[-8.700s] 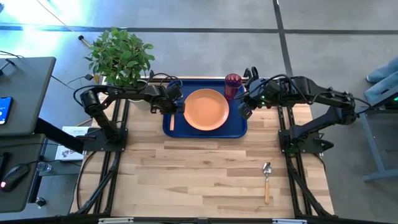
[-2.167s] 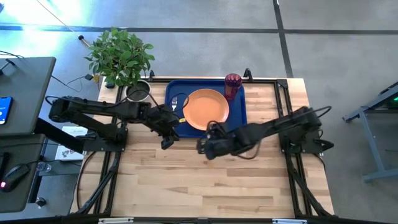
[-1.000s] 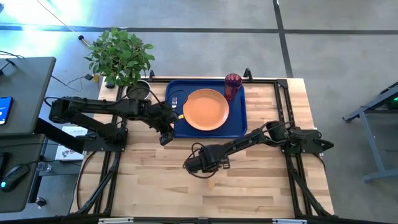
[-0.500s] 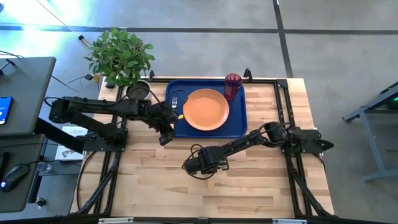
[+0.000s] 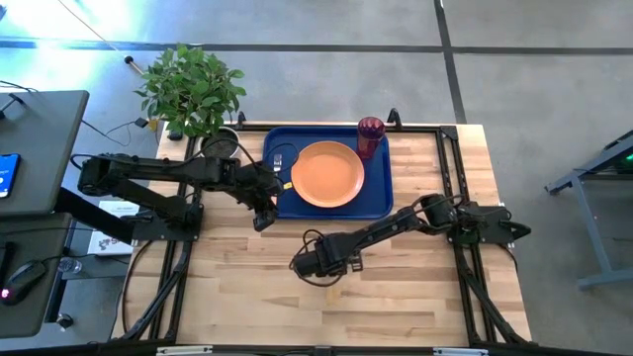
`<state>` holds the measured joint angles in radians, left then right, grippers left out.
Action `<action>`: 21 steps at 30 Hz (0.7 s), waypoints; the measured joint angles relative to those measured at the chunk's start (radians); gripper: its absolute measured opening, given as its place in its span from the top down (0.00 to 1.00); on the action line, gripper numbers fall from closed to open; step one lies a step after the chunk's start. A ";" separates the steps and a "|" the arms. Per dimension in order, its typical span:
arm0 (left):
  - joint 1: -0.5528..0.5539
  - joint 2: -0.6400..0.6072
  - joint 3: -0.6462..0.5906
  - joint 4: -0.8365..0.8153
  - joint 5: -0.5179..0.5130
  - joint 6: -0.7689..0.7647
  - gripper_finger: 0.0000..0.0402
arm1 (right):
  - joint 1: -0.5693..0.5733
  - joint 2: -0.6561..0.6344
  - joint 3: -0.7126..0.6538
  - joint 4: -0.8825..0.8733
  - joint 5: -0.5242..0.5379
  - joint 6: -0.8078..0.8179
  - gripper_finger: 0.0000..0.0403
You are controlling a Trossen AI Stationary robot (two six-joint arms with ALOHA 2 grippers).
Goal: Pick and place plate/cup/fork/spoon on tray
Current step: Put the spoon on the tray to the left of the plate
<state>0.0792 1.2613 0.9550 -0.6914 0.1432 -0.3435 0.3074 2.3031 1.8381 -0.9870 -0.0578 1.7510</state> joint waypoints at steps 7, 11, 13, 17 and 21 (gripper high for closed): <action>0.000 0.001 0.000 0.000 0.000 -0.001 0.81 | 0.000 -0.037 -0.001 -0.045 0.040 0.006 0.73; 0.000 0.001 0.000 0.001 0.000 -0.002 0.81 | 0.000 -0.070 -0.001 -0.080 0.054 0.003 0.73; 0.000 0.001 0.000 0.000 0.000 -0.003 0.81 | 0.001 -0.092 -0.001 -0.089 0.080 -0.003 0.73; 0.000 0.001 0.000 0.001 0.000 -0.022 0.81 | 0.003 -0.146 -0.001 -0.130 0.185 -0.041 0.73; 0.000 0.001 0.000 0.004 0.000 -0.088 0.81 | -0.002 -0.223 0.000 -0.183 0.311 -0.103 0.73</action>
<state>0.0790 1.2621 0.9550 -0.6878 0.1432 -0.4310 0.3054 2.0800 1.8385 -1.1697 0.2534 1.6485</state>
